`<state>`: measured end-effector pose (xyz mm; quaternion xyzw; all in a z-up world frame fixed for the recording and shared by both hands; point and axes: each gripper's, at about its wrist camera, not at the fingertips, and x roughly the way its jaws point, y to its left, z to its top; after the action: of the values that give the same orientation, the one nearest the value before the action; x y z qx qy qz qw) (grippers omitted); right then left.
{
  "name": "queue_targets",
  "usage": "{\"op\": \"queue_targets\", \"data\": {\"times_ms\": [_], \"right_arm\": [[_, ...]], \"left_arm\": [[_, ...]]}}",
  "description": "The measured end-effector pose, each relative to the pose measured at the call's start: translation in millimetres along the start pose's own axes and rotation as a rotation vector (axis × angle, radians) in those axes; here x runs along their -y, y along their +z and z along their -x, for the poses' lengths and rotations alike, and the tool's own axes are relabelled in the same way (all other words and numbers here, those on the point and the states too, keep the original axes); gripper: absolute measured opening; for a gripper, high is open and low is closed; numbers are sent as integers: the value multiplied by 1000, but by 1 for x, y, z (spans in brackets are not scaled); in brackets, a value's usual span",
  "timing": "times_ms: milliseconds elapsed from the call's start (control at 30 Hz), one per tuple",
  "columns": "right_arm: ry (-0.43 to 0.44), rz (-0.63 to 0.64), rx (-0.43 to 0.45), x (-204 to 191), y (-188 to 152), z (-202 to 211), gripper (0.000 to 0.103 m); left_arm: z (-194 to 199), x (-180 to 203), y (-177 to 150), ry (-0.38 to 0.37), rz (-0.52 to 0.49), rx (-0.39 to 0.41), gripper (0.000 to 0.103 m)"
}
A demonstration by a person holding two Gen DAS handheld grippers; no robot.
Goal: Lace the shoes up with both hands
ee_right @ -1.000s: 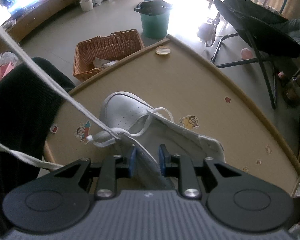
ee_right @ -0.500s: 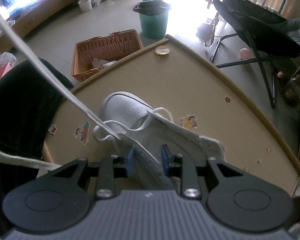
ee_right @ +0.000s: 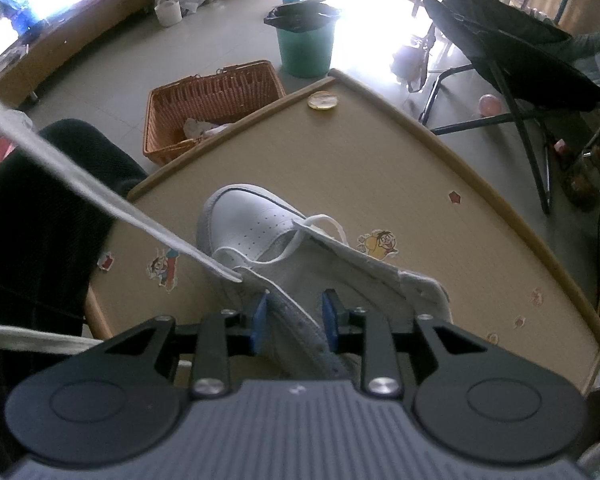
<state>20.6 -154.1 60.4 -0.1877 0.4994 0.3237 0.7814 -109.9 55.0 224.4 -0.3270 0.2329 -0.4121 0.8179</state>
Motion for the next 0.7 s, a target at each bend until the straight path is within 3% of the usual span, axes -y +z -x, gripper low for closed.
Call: {"op": "queue_targets", "data": {"times_ms": [533, 700], "right_arm": [[2, -9, -1, 2, -2, -1, 29], [0, -8, 0, 2, -3, -1, 29]], "left_arm": [[6, 34, 2, -101, -39, 3, 0], [5, 30, 2, -126, 40, -6, 0]]}}
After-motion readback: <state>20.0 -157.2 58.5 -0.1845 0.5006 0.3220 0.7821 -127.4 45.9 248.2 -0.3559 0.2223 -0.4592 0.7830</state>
